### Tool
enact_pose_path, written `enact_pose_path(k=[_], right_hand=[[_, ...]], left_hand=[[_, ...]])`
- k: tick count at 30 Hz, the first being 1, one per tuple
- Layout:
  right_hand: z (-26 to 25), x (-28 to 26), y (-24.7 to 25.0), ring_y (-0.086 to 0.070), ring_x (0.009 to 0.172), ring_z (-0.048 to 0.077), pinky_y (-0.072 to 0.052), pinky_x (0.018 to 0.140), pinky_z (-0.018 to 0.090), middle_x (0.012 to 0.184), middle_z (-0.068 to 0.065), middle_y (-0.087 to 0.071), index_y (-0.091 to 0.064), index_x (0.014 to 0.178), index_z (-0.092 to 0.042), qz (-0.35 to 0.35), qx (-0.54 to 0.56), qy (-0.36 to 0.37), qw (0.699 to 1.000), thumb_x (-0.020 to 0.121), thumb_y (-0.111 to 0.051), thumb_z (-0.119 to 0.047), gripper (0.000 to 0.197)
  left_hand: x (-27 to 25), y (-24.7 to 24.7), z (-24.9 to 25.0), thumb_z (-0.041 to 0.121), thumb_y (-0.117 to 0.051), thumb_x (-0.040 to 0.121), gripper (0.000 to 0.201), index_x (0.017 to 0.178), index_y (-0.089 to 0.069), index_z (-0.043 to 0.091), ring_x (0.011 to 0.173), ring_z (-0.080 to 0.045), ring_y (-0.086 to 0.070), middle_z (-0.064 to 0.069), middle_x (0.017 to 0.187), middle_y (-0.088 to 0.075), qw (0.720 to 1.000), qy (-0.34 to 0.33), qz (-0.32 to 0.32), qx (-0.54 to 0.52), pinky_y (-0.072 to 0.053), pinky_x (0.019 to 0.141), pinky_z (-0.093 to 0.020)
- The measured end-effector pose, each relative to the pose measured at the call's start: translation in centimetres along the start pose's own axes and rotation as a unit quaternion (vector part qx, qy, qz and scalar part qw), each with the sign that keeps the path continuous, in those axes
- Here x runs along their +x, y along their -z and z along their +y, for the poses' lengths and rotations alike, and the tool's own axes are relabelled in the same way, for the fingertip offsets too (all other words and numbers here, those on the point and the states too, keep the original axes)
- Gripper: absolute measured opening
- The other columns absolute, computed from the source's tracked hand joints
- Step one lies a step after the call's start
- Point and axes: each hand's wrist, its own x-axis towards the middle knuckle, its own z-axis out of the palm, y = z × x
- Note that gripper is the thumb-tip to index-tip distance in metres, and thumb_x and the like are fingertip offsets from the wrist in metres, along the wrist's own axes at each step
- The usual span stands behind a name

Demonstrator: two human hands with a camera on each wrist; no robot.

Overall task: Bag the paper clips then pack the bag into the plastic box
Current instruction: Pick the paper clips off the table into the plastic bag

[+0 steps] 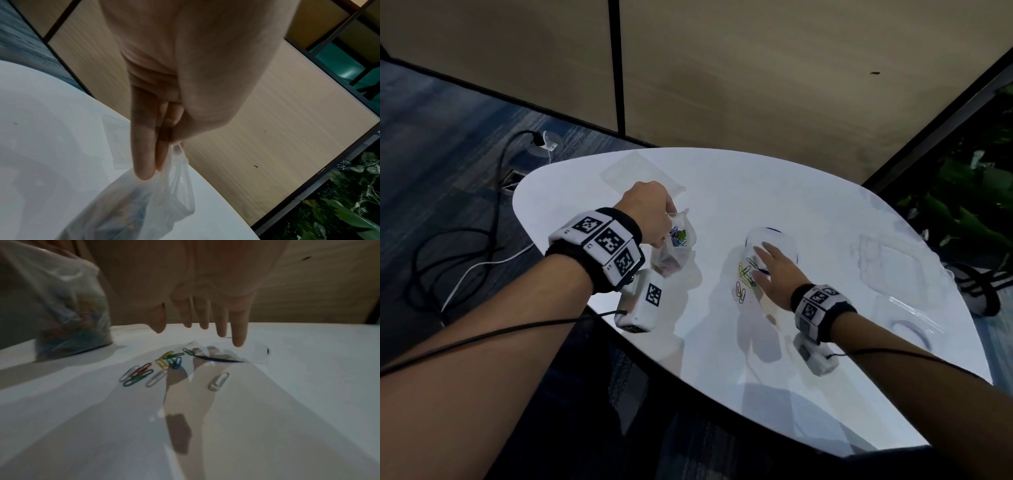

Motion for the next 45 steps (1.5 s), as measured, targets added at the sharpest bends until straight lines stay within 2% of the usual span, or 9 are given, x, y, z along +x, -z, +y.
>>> enact_pose_path(k=[9,13,15,20,26,29,34,41,45], right_hand=[[-3.4,-1.4,-4.0,-0.019,0.145,0.036,-0.028,0.116,0.045,0.16,0.021,-0.005,-0.011,0.154,-0.008,-0.115,-0.194,0.056,0.973,0.098,-0.044,-0.017,0.065],[-3.9,-1.5,-5.3,-0.053,0.112,0.033,-0.048,0.087,0.038,0.133,0.02,-0.044,-0.046,0.132,-0.001,-0.054,-0.183,0.067,0.979,0.085,-0.05,0.002,0.047],[-4.2,-1.5,-5.1,-0.057,0.097,0.031,-0.043,0.07,0.034,0.112,0.015,-0.054,-0.056,0.111,-0.004,-0.029,-0.182,0.067,0.981,0.085,-0.048,0.0,0.028],[-4.7,0.2,-2.5,-0.062,0.091,0.028,-0.047,0.071,0.031,0.102,0.009,-0.061,-0.068,0.098,-0.008,-0.031,-0.185,0.042,0.981,0.084,-0.055,-0.002,0.02],[-3.7,2.4,0.9,-0.071,0.077,0.016,-0.057,0.076,0.022,0.08,0.003,-0.075,-0.079,0.079,-0.015,0.027,0.132,-0.142,0.981,0.074,-0.072,-0.006,0.012],[-4.8,2.4,3.4,-0.074,0.068,0.015,-0.06,0.077,0.027,0.074,0.005,-0.075,-0.078,0.079,-0.012,0.051,0.361,-0.175,0.915,0.072,-0.08,-0.003,0.012],[-10.5,2.0,7.0,-0.071,0.069,0.024,-0.059,0.082,0.038,0.075,0.01,-0.073,-0.074,0.082,-0.003,0.065,0.585,-0.053,0.806,0.075,-0.076,0.006,0.011],[-14.2,1.4,6.4,-0.074,0.084,0.01,-0.06,0.082,0.033,0.103,-0.002,-0.075,-0.075,0.104,-0.018,0.08,0.391,0.036,0.916,0.084,-0.068,-0.01,0.022],[-9.7,0.9,7.4,-0.068,0.104,0.016,-0.052,0.098,0.034,0.11,0.0,-0.073,-0.075,0.106,-0.019,0.138,0.294,-0.054,0.944,0.091,-0.06,-0.013,0.022]], left_hand=[[0.0,-0.2,0.6,-0.006,-0.06,0.089,0.032,0.116,-0.07,0.009,0.084,-0.03,-0.076,-0.015,0.095,-0.075,1.0,-0.007,-0.002,0.007,-0.064,0.082,-0.042],[-0.2,-0.2,0.6,-0.004,-0.059,0.09,0.03,0.115,-0.071,0.008,0.076,-0.03,-0.077,-0.016,0.091,-0.074,1.0,-0.005,-0.004,0.001,-0.065,0.078,-0.043],[-0.2,-0.2,0.6,-0.003,-0.06,0.09,0.029,0.115,-0.072,0.008,0.078,-0.031,-0.077,-0.016,0.091,-0.075,1.0,-0.004,-0.003,0.0,-0.065,0.077,-0.043],[-0.1,-0.2,0.4,-0.004,-0.062,0.088,0.028,0.111,-0.073,0.009,0.082,-0.032,-0.076,-0.016,0.091,-0.076,1.0,-0.002,-0.005,0.003,-0.064,0.079,-0.043],[-0.1,-0.4,0.8,-0.008,-0.061,0.087,0.032,0.113,-0.072,0.007,0.086,-0.034,-0.075,-0.018,0.094,-0.074,1.0,-0.001,-0.009,0.003,-0.064,0.08,-0.044],[-0.3,-0.4,1.1,-0.008,-0.056,0.09,0.03,0.112,-0.071,0.006,0.082,-0.033,-0.076,-0.015,0.085,-0.072,1.0,-0.002,-0.012,0.004,-0.064,0.08,-0.044],[-0.7,-0.6,1.5,-0.006,-0.052,0.092,0.03,0.113,-0.07,0.007,0.077,-0.03,-0.077,-0.018,0.089,-0.074,1.0,-0.005,-0.013,0.002,-0.064,0.081,-0.043],[-1.0,-0.5,1.7,-0.004,-0.054,0.094,0.029,0.114,-0.07,0.008,0.075,-0.031,-0.078,-0.019,0.094,-0.075,1.0,-0.005,-0.013,0.006,-0.064,0.08,-0.042],[-1.0,-0.2,1.4,-0.007,-0.053,0.09,0.03,0.11,-0.073,0.004,0.08,-0.033,-0.077,-0.02,0.092,-0.076,1.0,-0.005,-0.01,0.004,-0.064,0.081,-0.044]])
